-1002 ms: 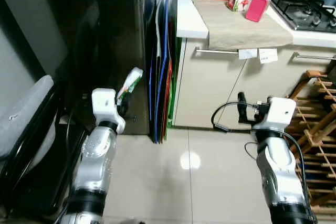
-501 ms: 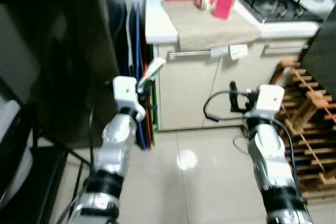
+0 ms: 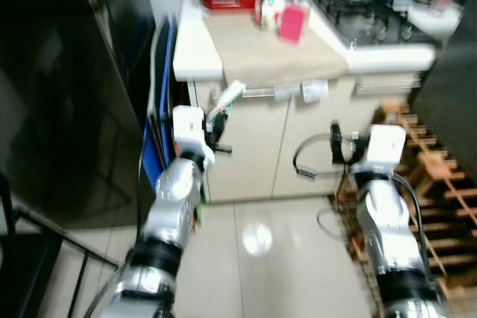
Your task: Restocking fridge
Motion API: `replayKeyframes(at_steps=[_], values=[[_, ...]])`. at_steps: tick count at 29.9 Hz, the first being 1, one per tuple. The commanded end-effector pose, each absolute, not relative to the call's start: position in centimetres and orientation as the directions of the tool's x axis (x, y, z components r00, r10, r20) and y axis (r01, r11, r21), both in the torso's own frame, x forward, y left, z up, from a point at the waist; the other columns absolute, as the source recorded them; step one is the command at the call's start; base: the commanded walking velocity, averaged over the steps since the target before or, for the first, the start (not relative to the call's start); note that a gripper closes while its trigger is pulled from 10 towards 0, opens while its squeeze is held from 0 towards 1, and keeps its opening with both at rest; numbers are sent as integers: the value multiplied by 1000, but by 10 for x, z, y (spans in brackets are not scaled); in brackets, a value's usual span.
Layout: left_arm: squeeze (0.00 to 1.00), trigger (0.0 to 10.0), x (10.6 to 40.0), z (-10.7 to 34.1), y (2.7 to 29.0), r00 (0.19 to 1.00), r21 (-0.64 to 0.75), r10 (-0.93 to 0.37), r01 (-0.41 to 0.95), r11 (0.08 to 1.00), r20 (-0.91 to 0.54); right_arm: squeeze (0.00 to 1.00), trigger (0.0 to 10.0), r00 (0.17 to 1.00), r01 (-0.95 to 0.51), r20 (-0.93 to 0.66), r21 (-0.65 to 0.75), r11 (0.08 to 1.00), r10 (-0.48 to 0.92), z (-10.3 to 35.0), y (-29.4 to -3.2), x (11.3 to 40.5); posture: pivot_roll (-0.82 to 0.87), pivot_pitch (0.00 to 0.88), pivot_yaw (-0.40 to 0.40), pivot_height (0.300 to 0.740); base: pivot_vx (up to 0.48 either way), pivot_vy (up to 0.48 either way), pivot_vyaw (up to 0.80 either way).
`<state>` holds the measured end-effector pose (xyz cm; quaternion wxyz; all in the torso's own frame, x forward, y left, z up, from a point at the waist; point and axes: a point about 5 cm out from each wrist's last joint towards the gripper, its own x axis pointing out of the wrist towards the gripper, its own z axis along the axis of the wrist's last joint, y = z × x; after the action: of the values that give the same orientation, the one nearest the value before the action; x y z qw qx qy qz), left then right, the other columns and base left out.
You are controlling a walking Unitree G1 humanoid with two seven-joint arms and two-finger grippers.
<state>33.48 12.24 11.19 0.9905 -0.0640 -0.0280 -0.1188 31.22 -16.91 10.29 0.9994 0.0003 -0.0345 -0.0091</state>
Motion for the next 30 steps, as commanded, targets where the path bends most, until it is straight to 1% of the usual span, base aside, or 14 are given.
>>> replayKeyframes(at_steps=[1, 3, 6, 8, 9, 10, 11, 13, 14, 17, 20, 25, 27, 30], values=[[0, 10000, 337, 115, 116, 966, -132, -246, 256, 958, 84, 0, 10000, 997, 45, 60, -7, 999, -44, 101, -180, 311, -125, 0, 48, 732, 300, -371, 0], [0, 10000, 339, 115, 119, 975, -118, -208, 216, 969, 76, 0, 10000, 997, 39, 64, -15, 999, -37, 103, -179, 312, -125, 0, 47, 732, 302, -180, 0], [0, 10000, 342, 115, 121, 981, -104, -183, 189, 977, 59, 0, 10000, 995, 23, 95, -28, 999, -21, 109, -175, 314, -125, 0, 47, 732, 0, 0, 0], [0, 10000, 344, 125, 120, 975, -90, -195, 205, 975, 109, 0, 10000, 989, 10, 147, -58, 998, -2, 118, -171, 315, -120, 0, 45, 732, 0, 0, 0], [0, 10000, 344, 132, 119, 969, -106, -201, 218, 970, 145, 0, 10000, 982, 4, 191, -91, 996, 13, 126, -169, 316, -119, 0, 46, 732, 0, 0, 0], [0, 10000, 347, 144, 119, 966, -118, -182, 205, 972, 183, 0, 10000, 964, -30, 257, -151, 988, 68, 139, -161, 318, -126, 0, 57, 732, 0, 0, 0], [0, 10000, 348, 148, 120, 968, -133, -160, 188, 973, 195, 0, 10000, 960, -37, 267, -160, 986, 79, 142, -159, 319, -126, 0, 57, 732, 0, 0, 0], [0, 10000, 350, 155, 121, 969, -130, -116, 147, 980, 220, 0, 10000, 962, -33, 267, -111, 993, 62, 145, -159, 324, -125, 0, 58, 732, 0, 0, 0], [0, 10000, 350, 160, 122, 967, -101, -79, 106, 989, 242, 0, 10000, 967, -41, 250, -43, 998, 51, 147, -160, 328, -122, 0, 55, 732, 0, 0, 0], [0, 10000, 351, 156, 125, 975, -111, -49, 74, 991, 218, 0, 10000, 968, -65, 240, -17, 998, 67, 148, -157, 330, -124, 0, 53, 732, 0, 0, 0], [0, 10000, 351, 145, 136, 987, -148, 14, 10, 989, 162, 0, 10000, 969, -118, 220, -5, 993, 116, 146, -150, 330, -119, 0, 43, 732, 0, 0, 0], [0, 10000, 349, 141, 136, 988, -147, -17, 40, 988, 153, 0, 10000, 978, -105, 182, 10, 994, 101, 137, -154, 331, -109, 0, 25, 732, 0, 0, 0], [0, 10000, 349, 144, 130, 982, -163, -68, 97, 982, 174, 0, 10000, 980, -91, 179, 2, 996, 89, 136, -157, 329, -110, 0, 27, 732, 480, 0, 0], [0, 10000, 350, 149, 128, 978, -156, -86, 117, 981, 191, 0, 10000, 977, -80, 196, -16, 997, 82, 138, -158, 329, -113, 0, 35, 732, 480, 0, 0]])
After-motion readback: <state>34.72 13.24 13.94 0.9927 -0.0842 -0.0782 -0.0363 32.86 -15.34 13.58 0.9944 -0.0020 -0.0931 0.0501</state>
